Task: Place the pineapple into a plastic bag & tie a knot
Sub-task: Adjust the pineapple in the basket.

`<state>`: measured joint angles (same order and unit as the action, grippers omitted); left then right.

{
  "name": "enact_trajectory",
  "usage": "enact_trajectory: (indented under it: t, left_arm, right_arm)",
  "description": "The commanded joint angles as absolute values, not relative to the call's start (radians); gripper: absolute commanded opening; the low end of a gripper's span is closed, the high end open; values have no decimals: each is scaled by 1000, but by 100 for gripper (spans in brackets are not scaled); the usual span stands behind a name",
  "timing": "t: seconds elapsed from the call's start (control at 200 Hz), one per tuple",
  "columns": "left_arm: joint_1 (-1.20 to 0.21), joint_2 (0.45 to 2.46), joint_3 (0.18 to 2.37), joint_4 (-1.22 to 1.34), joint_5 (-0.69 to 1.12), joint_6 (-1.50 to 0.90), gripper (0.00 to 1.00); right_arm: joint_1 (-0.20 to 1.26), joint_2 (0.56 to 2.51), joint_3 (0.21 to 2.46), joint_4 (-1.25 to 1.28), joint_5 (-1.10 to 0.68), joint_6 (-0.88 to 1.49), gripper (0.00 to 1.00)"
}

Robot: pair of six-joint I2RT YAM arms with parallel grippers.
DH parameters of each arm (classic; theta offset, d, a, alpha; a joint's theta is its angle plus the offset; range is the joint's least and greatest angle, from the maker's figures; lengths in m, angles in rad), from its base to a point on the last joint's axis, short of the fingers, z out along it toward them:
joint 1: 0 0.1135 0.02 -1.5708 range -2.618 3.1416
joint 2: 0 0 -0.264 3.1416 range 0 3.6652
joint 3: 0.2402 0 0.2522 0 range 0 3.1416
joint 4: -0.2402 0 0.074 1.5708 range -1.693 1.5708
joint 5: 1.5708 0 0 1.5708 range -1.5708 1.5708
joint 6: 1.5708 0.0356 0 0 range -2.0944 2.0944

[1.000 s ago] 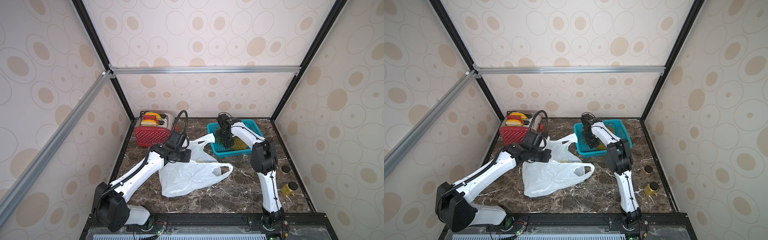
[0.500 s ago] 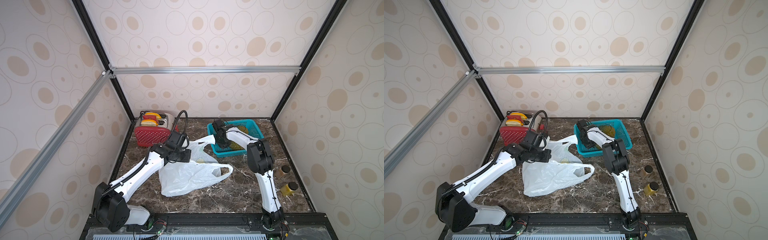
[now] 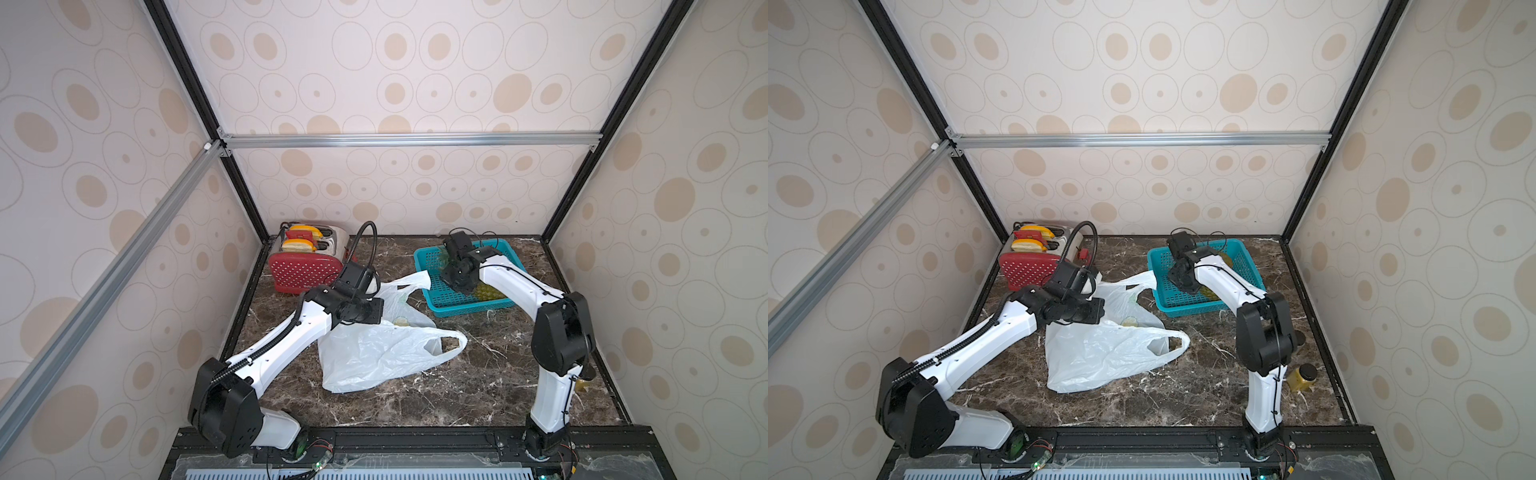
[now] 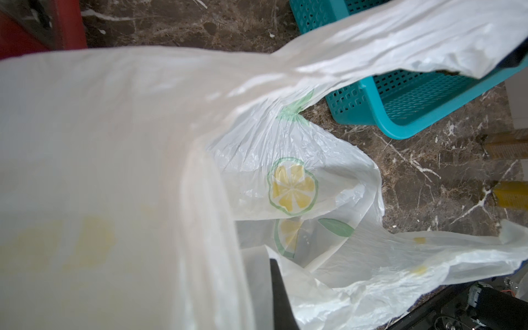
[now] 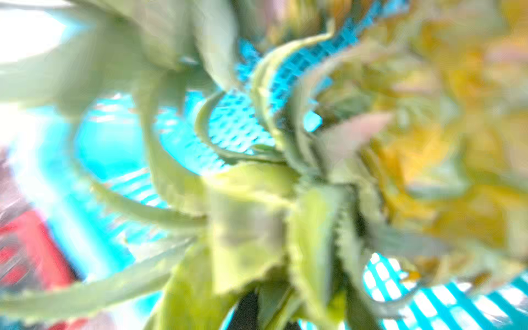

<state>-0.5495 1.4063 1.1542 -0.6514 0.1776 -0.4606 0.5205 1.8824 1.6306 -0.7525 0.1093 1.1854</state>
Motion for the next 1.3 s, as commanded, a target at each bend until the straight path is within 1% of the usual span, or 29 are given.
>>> enact_trajectory:
  t: [0.0,0.155,0.28,0.451,0.526,0.596,0.691,0.776,0.811,0.846,0.901,0.931,1.001,1.042,1.112,1.177,1.222,1.297]
  left_arm:
    - [-547,1416,1164,-642,176,-477,0]
    - [-547,1413,1161,-642,167,-482,0]
    - [-548,1410,1155,-602,161,-489,0]
    - [-548,1429,1161,-590,173,-494,0]
    - [-546,1434,1161,-588,175,-494,0]
    - [-547,1437,1163,-587,175,-495,0]
    - [-547,1439,1160,-583,175,-499,0]
    - [-547,1442,1156,-584,178,-499,0]
    - [-547,1442,1155,-584,178,-500,0]
    - [-547,1442,1154,-587,178,-500,0]
    - [-547,1443,1151,-589,177,-500,0]
    - [-547,1443,1151,-589,177,-499,0]
    - [-548,1445,1150,-591,178,-498,0]
    - [-547,1448,1153,-593,180,-498,0]
    - [-548,1448,1158,-600,181,-494,0]
    - [-547,1448,1157,-601,180,-492,0]
    - [-546,1447,1158,-601,182,-494,0]
    - [-548,1447,1156,-598,187,-496,0]
  right_arm:
    - [499,1803,1640,-796,63,996,0]
    - [463,1738,1640,-794,-101,797,0]
    - [452,1703,1643,-790,-232,535,0]
    - [447,1712,1606,-823,-337,160,0]
    - [449,1746,1609,-891,-310,12,0]
    - [448,1781,1614,-955,-230,-72,0]
    - [448,1798,1565,-967,-113,-119,0]
    - [448,1787,1505,-948,-64,-124,0]
    - [448,1780,1488,-947,-56,-113,5]
    - [447,1774,1476,-948,-56,-101,13]
    - [447,1759,1462,-945,-66,-74,33]
    - [446,1748,1459,-944,-77,-57,41]
    - [444,1717,1460,-942,-111,-8,60]
    - [442,1696,1465,-944,-128,23,68]
    - [442,1647,1470,-950,-147,93,81]
    - [441,1593,1467,-949,-151,177,89]
    - [442,1558,1461,-940,-131,266,99]
    - [442,1502,1428,-912,-68,474,100]
